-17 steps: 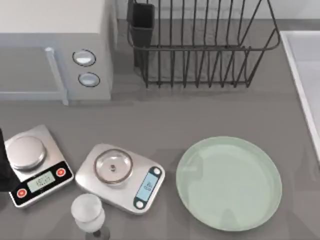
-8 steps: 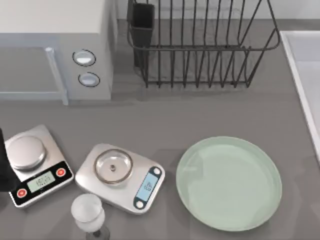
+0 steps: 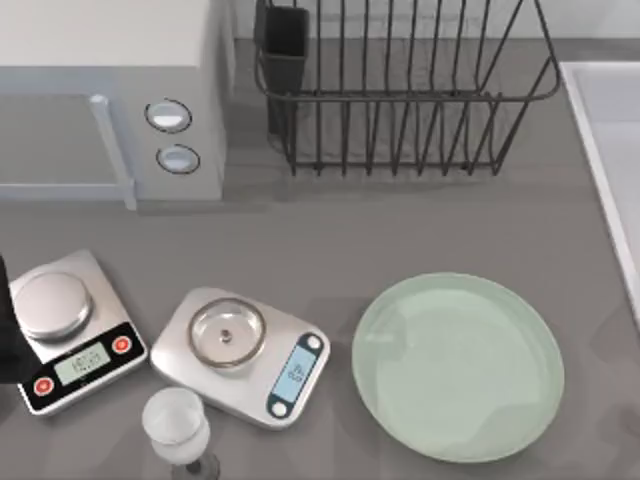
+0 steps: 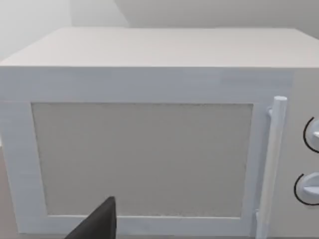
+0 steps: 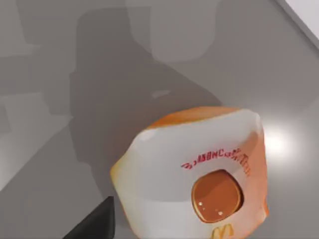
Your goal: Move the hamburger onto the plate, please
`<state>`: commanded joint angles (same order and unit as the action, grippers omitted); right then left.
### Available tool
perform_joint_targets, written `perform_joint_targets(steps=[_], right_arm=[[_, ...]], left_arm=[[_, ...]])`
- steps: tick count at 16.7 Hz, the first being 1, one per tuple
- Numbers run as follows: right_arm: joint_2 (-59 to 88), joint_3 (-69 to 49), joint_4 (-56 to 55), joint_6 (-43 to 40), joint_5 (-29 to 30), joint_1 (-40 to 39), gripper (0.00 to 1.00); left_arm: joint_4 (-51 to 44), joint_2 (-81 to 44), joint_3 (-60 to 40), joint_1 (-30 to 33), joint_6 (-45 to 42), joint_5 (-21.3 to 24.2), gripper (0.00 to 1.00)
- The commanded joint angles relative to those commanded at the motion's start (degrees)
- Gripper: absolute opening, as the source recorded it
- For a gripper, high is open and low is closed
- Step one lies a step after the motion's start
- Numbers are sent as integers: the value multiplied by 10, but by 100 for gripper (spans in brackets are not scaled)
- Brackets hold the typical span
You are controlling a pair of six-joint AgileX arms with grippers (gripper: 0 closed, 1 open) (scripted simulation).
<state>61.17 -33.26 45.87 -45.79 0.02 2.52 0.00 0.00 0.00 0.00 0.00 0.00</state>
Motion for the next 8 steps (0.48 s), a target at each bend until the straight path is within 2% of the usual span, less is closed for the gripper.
perform_joint_targets(steps=[4, 8], right_arm=[[116, -71, 86, -91, -1, 5, 100], [150, -95, 111, -119, -2, 6, 100]], left_arm=[[0, 0, 0, 0, 0, 0, 100], [0, 0, 0, 0, 0, 0, 100]])
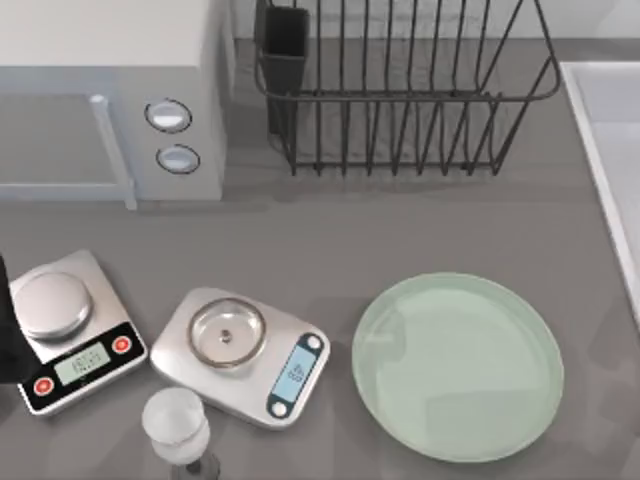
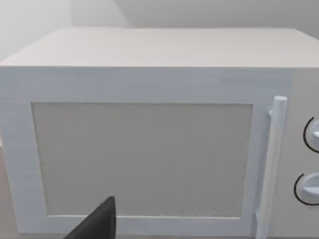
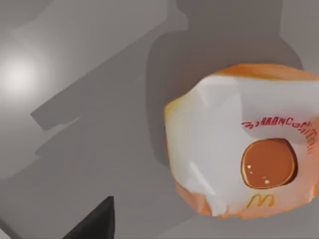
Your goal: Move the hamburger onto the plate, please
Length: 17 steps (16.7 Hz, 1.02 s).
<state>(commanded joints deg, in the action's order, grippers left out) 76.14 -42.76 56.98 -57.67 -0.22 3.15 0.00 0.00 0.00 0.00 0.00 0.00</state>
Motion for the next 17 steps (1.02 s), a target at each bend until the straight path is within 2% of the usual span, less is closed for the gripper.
perform_joint_targets(steps=[6, 13, 17], right_arm=[[11, 15, -23, 2, 0, -2, 100], [100, 103, -207, 5, 0, -3, 100], [116, 118, -233, 5, 0, -3, 100]], left_arm=[[0, 0, 0, 0, 0, 0, 100], [0, 0, 0, 0, 0, 0, 100], [0, 0, 0, 0, 0, 0, 100]])
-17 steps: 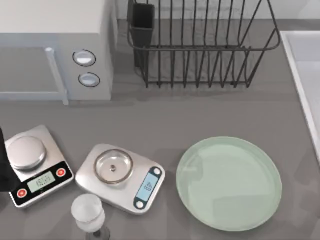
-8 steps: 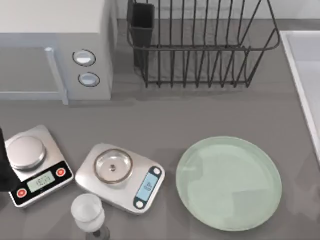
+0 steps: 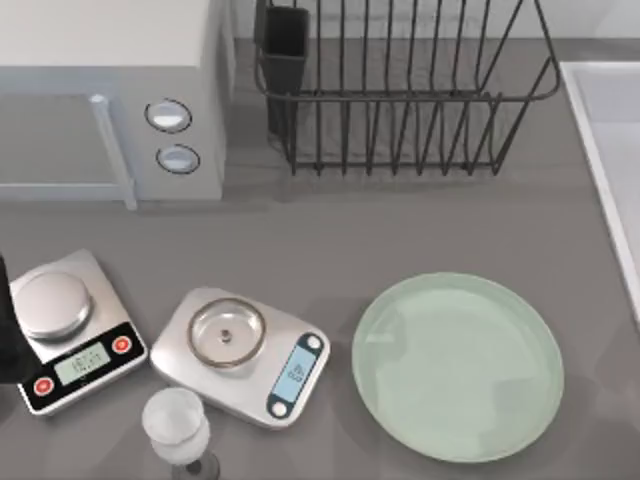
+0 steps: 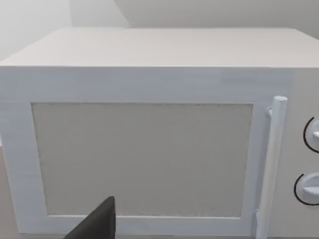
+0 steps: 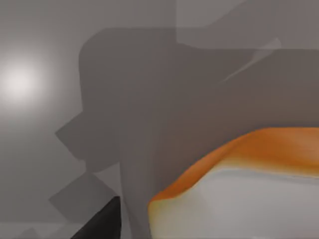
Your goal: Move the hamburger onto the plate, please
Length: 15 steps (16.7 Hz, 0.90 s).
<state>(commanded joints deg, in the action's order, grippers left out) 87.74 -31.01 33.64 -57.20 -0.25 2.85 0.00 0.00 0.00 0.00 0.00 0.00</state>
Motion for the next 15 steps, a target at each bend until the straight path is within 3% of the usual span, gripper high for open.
perform_joint_targets(steps=[2, 15], right_arm=[[0, 0, 0, 0, 0, 0, 100], [0, 0, 0, 0, 0, 0, 2]], left_arm=[[0, 0, 0, 0, 0, 0, 100], [0, 0, 0, 0, 0, 0, 100]])
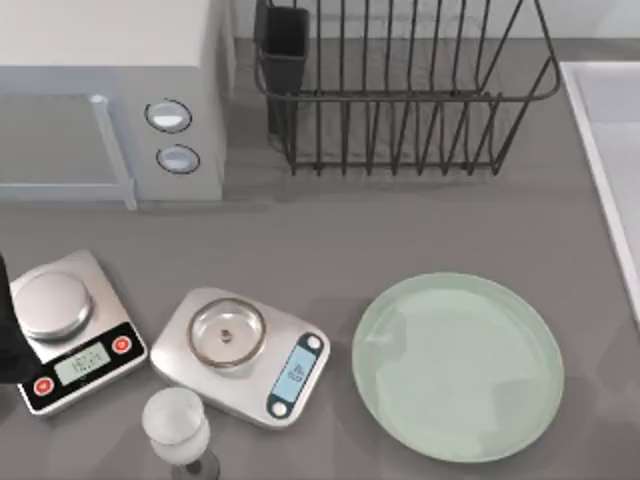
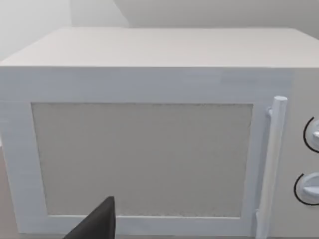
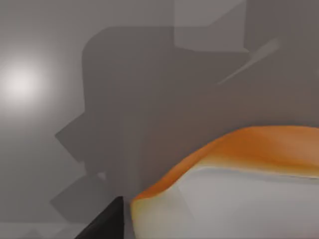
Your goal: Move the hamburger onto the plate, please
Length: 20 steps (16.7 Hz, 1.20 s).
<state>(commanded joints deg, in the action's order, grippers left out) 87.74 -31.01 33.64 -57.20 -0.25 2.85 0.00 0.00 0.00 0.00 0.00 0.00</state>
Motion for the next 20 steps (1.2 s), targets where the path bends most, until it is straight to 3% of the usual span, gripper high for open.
perform_joint_targets(steps=[8, 9, 13, 20], right_arm=[[0, 0, 0, 0, 0, 0, 0], [-40, -29, 62, 15, -3, 2, 0], [-52, -58, 105, 12, -3, 2, 0], [-125, -178, 310, 9, -2, 4, 0]], left_arm=[[0, 0, 0, 0, 0, 0, 100], [0, 0, 0, 0, 0, 0, 100], [0, 0, 0, 0, 0, 0, 100], [0, 0, 0, 0, 0, 0, 100]])
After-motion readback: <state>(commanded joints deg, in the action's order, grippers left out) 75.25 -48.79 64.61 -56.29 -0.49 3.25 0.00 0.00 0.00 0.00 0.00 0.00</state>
